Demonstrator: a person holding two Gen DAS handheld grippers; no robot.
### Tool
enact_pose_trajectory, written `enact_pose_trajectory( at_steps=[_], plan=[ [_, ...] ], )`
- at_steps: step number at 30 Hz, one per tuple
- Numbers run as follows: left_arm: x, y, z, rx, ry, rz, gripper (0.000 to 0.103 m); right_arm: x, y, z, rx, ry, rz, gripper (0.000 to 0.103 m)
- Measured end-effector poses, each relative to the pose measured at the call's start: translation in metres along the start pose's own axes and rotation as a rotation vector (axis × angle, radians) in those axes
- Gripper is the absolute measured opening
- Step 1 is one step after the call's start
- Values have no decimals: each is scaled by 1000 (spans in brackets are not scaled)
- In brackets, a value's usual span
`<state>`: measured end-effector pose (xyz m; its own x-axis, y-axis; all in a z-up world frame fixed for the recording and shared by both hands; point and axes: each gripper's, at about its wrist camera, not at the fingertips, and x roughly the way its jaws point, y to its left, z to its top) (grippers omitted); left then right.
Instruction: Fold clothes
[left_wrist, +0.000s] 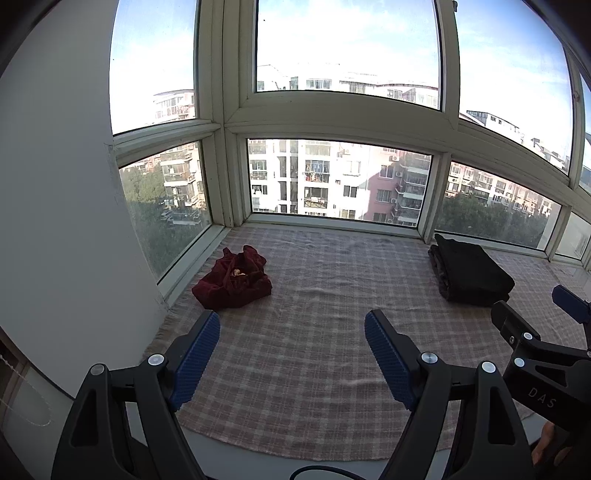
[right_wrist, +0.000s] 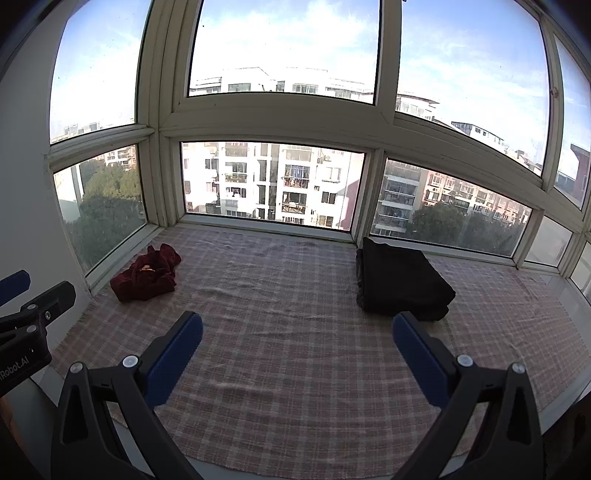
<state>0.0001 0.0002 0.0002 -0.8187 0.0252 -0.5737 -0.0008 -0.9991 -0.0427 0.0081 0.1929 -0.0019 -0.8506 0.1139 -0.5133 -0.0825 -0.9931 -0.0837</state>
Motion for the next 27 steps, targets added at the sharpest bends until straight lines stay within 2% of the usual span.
enact_pose_trajectory(
  at_steps=[4,8,27],
  plan=[
    [-2,-1,0,28,-21,7,80,-3,-1,-2,-10,-10,-8,103],
    [6,-4,1,39,0,15,80,3,4,1,-31,31,-14,103],
    [22,-3,6,35,30,6,80,20,3,6,-20,39,0,103]
  ],
)
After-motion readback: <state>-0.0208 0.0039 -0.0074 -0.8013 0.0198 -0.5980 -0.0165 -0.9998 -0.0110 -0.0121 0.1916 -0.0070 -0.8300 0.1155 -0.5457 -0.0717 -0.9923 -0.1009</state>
